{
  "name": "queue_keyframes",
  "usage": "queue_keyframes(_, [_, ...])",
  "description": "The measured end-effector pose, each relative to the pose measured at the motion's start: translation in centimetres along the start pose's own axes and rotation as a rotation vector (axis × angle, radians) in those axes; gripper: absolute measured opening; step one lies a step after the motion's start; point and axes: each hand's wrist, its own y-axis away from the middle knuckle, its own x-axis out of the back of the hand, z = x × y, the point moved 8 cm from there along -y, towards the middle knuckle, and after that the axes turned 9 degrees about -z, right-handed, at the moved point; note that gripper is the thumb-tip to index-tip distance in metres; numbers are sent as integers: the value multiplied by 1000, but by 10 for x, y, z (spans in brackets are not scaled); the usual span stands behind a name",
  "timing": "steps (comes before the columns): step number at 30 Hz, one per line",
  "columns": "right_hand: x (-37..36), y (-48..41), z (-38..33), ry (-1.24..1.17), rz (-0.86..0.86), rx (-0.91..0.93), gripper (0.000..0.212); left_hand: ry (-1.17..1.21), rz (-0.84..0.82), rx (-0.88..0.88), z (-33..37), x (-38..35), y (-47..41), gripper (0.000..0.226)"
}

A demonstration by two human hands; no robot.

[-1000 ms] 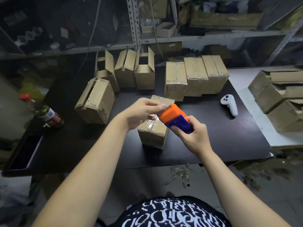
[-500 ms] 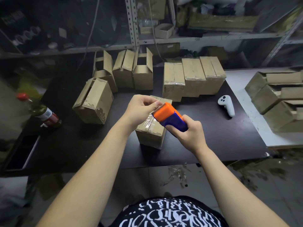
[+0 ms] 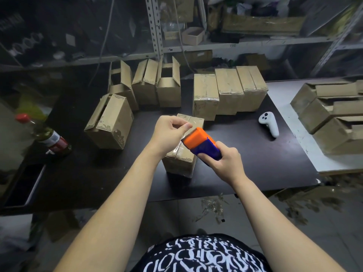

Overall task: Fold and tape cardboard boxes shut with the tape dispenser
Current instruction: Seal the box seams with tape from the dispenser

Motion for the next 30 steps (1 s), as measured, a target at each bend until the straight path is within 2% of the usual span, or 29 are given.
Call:
queue_keyframes(3, [-2,-3,1,52,-10,-16,34,-35,4,-8,2,-4,3,13])
queue_keyframes(5, [0,1,10,108,-19,-59,36,30,110,-32,8,13,4,8])
queue_keyframes(7, [5,15,30,161,-6,-165,47,56,207,-78,16,45,0,9])
queue_keyframes(11, [12,30,55,166,25,-284,52,-55,109,-100,30,63,-7,9])
queue_keyframes(16, [3,27,59,151,-42,-318,42,38,164,-22,13,60,-6,13])
queue_keyframes(22, [-2,30,62,82,-46,-321,38,89,182,-47,14,57,-3,10])
queue_keyframes(30, [-4,33,72,-8,7,-364,37,-9,68,-267,46,40,6,8])
